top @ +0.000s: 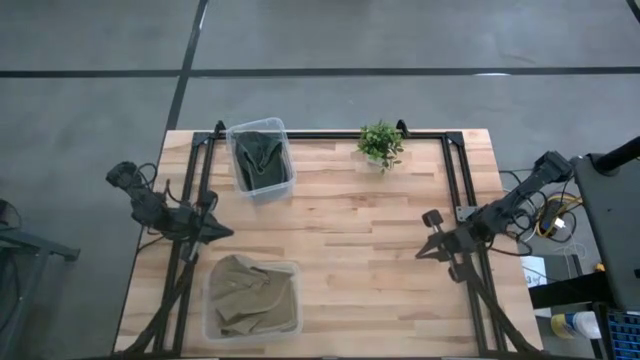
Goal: Pick & Place hat
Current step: Return to home position
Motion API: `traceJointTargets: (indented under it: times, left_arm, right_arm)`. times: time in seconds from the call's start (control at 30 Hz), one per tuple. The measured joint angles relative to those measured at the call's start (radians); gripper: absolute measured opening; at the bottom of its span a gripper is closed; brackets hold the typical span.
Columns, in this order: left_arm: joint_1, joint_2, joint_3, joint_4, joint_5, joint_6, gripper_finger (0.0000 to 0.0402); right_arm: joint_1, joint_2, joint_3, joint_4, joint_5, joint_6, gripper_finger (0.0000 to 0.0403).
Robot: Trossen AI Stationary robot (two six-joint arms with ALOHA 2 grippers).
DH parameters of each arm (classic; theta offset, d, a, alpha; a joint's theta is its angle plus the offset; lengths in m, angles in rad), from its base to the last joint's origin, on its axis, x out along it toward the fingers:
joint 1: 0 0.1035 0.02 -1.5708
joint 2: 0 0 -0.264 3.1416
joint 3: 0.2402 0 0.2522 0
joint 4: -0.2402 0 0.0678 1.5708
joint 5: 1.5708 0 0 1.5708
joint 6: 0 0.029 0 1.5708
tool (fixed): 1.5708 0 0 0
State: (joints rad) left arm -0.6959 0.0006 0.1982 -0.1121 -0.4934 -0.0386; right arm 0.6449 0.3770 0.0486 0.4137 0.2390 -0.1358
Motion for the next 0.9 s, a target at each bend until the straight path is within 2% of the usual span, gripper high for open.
traceJointTargets:
  times: [0.2, 0.53, 0.7, 0.9]
  left_arm:
    - [0.0, 0.0, -0.018, -0.003, -0.002, -0.007, 0.0]
    - [0.0, 0.0, -0.023, -0.056, -0.021, -0.022, 0.0]
    - [0.0, 0.0, -0.023, -0.069, -0.018, -0.033, 0.0]
    - [0.0, 0.0, -0.048, 0.01, 0.092, 0.029, 0.0]
  right_arm:
    - [0.0, -0.16, -0.04, -0.03, -0.001, -0.044, 0.0009]
    - [0.0, -0.369, -0.04, -0.256, 0.0, -0.041, 0.0009]
    - [-0.004, -0.371, -0.04, -0.344, 0.031, 0.022, 0.0009]
    - [-0.004, -0.377, -0.04, -0.359, 0.018, 0.021, 0.0009]
